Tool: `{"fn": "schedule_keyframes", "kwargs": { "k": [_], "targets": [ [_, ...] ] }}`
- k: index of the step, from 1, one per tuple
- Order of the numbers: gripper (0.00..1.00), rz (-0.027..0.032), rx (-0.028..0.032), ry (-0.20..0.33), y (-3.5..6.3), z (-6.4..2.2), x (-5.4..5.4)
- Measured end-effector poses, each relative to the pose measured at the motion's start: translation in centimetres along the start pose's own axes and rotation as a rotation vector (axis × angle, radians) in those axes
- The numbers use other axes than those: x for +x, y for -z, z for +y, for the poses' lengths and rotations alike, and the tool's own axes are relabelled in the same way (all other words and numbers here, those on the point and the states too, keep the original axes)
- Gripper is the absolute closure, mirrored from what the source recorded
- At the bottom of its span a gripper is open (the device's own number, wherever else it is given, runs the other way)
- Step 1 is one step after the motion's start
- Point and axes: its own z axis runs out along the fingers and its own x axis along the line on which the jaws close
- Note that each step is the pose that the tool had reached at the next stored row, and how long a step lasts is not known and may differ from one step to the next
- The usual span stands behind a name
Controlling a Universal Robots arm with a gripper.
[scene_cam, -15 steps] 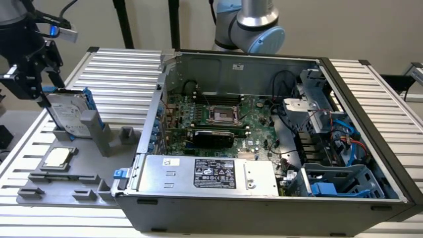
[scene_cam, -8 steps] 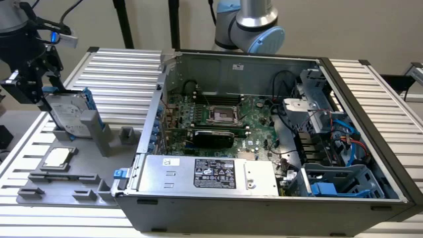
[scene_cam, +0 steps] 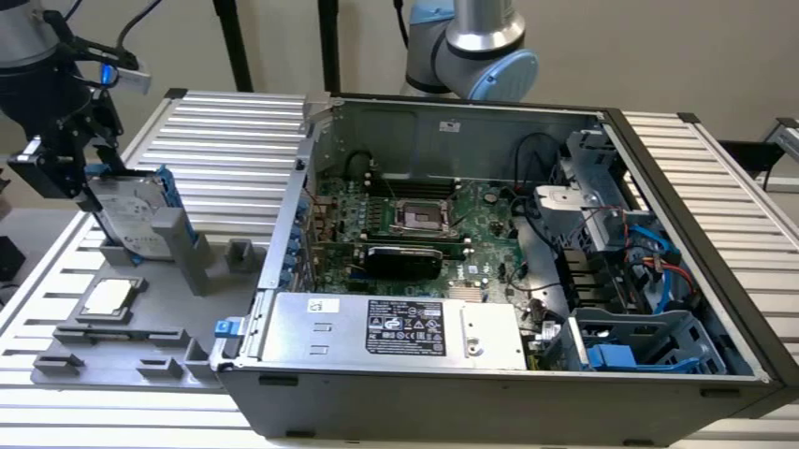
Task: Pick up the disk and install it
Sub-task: 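Pick up the disk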
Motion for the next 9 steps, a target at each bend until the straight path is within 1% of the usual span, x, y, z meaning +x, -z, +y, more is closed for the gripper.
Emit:
{"fn": "schedule_keyframes", "kwargs": {
  "k": [2, 3, 4, 5, 8, 9],
  "targets": [
    [0.29, -0.0007, -0.0006, 0.0, -0.06, -0.01, 0.01],
    [0.31, -0.0009, -0.0008, 0.0, -0.08, -0.01, 0.01],
    [0.31, -0.001, -0.0009, 0.0, -0.1, -0.01, 0.01],
    [0.38, -0.001, -0.0009, 0.0, -0.11, -0.01, 0.01],
    [0.38, -0.001, -0.0009, 0.0, -0.13, -0.01, 0.02],
    [0.4, -0.001, -0.0012, 0.0, -0.13, -0.01, 0.03]
  ]
}}
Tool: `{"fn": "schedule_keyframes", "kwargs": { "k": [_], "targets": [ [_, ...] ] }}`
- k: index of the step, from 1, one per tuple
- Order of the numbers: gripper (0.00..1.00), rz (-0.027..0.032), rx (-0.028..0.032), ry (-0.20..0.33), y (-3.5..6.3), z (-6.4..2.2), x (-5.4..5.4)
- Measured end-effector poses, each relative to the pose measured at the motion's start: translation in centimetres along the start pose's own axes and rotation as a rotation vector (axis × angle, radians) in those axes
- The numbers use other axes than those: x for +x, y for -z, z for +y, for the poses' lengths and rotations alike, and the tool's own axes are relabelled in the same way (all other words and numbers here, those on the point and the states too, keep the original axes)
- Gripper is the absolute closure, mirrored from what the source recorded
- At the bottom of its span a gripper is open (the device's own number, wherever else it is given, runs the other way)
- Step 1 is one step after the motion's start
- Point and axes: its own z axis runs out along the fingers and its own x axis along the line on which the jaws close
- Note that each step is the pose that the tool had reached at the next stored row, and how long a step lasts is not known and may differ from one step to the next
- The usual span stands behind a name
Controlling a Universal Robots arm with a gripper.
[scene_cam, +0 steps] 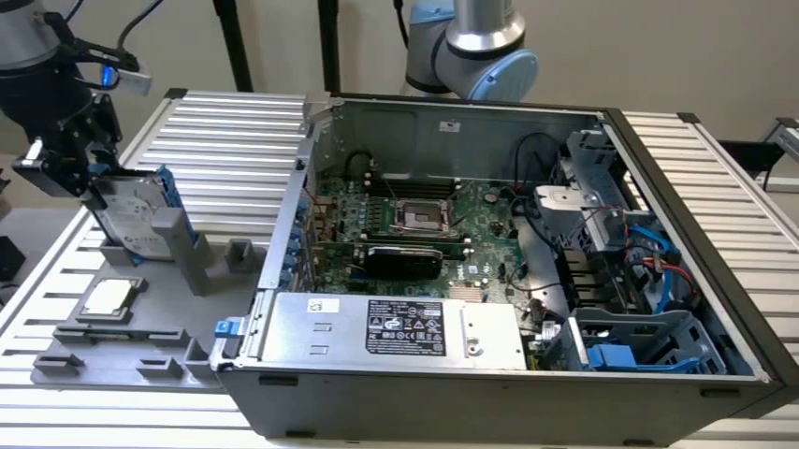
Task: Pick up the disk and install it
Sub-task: 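Pick up the disk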
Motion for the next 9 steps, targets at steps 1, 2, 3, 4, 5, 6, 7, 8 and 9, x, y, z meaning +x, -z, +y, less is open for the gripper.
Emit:
{"fn": "schedule_keyframes", "kwargs": {
  "k": [1, 2, 3, 4, 5, 6, 7, 8, 9],
  "targets": [
    [0.4, 0.0, -0.0002, 0.0, 0.0, -0.01, 0.0],
    [0.47, -0.0001, -0.0003, 0.0, -0.01, -0.02, 0.01],
    [0.47, 0.0, -0.0006, -0.001, -0.01, -0.02, 0.02],
    [0.47, 0.0, -0.0008, -0.001, -0.01, -0.02, 0.02],
    [0.47, 0.0, -0.001, -0.001, -0.02, -0.02, 0.02],
    [0.49, -0.0001, -0.0012, -0.002, -0.02, -0.03, 0.02],
    [0.49, -0.0001, -0.0015, -0.002, -0.03, -0.04, 0.03],
    [0.56, -0.0003, -0.0019, -0.003, -0.04, -0.06, 0.03],
    [0.56, -0.0002, -0.0026, -0.004, -0.04, -0.08, 0.04]
  ]
}}
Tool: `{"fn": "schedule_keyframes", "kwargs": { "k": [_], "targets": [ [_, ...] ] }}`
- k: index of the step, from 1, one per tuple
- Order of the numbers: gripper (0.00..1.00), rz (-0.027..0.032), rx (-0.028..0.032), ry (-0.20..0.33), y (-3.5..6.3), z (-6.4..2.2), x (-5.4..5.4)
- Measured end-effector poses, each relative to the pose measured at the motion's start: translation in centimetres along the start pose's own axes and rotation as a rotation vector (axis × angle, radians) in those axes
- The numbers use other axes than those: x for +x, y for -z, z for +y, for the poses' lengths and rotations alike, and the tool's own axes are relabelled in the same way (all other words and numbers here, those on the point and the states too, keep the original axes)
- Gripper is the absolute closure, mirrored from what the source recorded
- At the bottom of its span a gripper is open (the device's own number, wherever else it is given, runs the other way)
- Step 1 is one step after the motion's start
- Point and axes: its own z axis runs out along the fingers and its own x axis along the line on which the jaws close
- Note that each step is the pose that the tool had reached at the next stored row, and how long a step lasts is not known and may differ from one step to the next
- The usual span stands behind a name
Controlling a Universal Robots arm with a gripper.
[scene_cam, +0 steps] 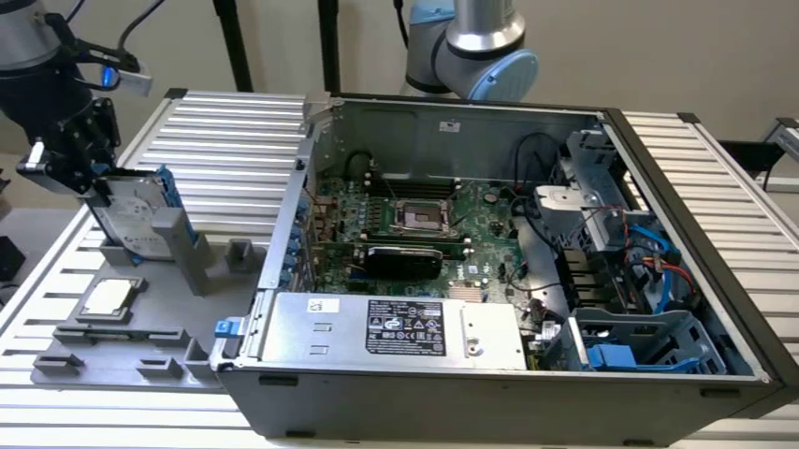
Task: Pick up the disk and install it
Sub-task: 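Pick up the disk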
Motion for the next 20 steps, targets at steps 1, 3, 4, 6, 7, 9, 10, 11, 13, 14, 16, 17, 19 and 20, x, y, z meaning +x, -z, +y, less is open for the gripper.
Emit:
{"fn": "schedule_keyframes", "kwargs": {
  "k": [1, 3, 4, 6, 7, 9, 10, 11, 13, 14, 16, 17, 19, 20],
  "targets": [
    [0.56, 0.0, -0.0009, -0.001, 0.01, -0.02, 0.0],
    [0.56, 0.0002, -0.0026, -0.004, 0.02, -0.05, 0.1],
    [0.59, 0.0002, -0.0034, -0.007, 0.03, -0.06, 0.1],
    [0.59, 0.0, -0.0044, -0.011, 0.01, -0.07, 0.2],
    [0.65, 0.0, -0.005, -0.013, 0.02, -0.08, 0.3],
    [0.65, -0.0001, -0.0063, -0.017, 0.02, -0.08, 0.5],
    [0.65, -0.0001, -0.0069, -0.019, 0.03, -0.08, 0.6],
    [0.67, -0.0002, -0.0074, -0.021, 0.03, -0.08, 0.7],
    [0.67, -0.0005, -0.0081, -0.025, 0.03, -0.08, 0.9],
    [0.68, -0.0006, -0.0084, -0.027, 0.03, -0.08, 1.0],
    [0.68, -0.0013, -0.0085, -0.03, 0.03, -0.09, 1.1],
    [0.68, -0.0016, -0.0086, -0.031, 0.04, -0.08, 1.1],
    [0.68, -0.0022, -0.0085, -0.031, 0.04, -0.09, 1.1],
    [0.68, -0.0023, -0.0085, -0.031, 0.03, -0.09, 1.1]
  ]
}}
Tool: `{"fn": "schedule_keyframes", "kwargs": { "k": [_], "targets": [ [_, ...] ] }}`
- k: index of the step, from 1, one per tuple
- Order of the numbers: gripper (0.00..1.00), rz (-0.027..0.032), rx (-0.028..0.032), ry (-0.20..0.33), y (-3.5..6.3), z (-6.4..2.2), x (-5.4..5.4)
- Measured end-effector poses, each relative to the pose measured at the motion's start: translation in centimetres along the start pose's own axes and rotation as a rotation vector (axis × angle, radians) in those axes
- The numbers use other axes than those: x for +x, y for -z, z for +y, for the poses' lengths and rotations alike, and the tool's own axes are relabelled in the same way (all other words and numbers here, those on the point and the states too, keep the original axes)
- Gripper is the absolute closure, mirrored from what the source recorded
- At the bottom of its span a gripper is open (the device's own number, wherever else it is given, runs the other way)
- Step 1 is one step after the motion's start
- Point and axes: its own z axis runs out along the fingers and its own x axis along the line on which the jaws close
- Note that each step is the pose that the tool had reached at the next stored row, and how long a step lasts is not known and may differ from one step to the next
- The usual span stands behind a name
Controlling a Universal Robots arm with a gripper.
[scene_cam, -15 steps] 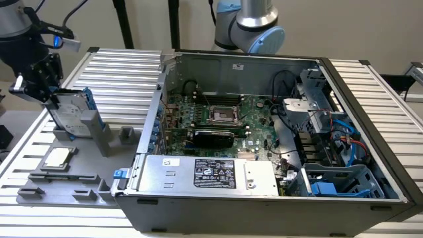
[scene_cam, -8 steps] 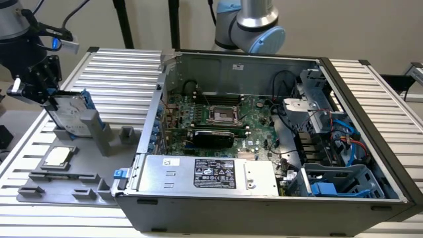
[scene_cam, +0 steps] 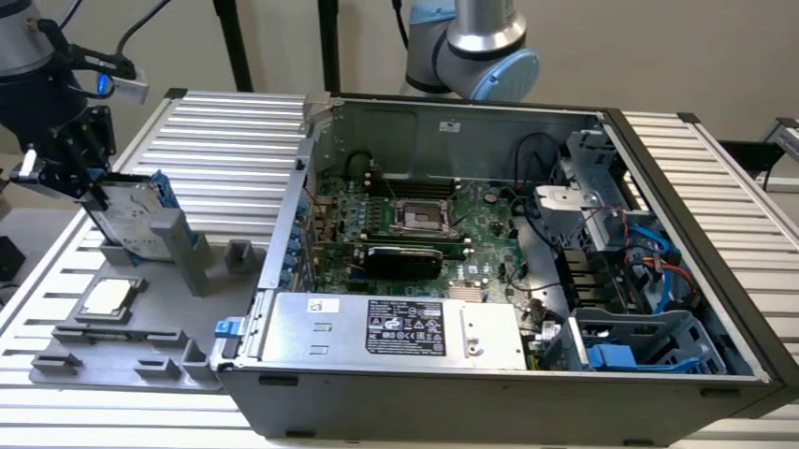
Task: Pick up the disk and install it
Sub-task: 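Pick up the disk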
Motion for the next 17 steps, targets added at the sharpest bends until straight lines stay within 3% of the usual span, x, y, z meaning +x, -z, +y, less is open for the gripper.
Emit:
{"fn": "schedule_keyframes", "kwargs": {
  "k": [13, 17],
  "targets": [
    [0.68, 0.0, 0.0, 0.0, 0.02, 0.01, 0.0],
    [0.68, 0.0, 0.0, 0.0, 0.79, 0.01, -0.01]
  ]
}}
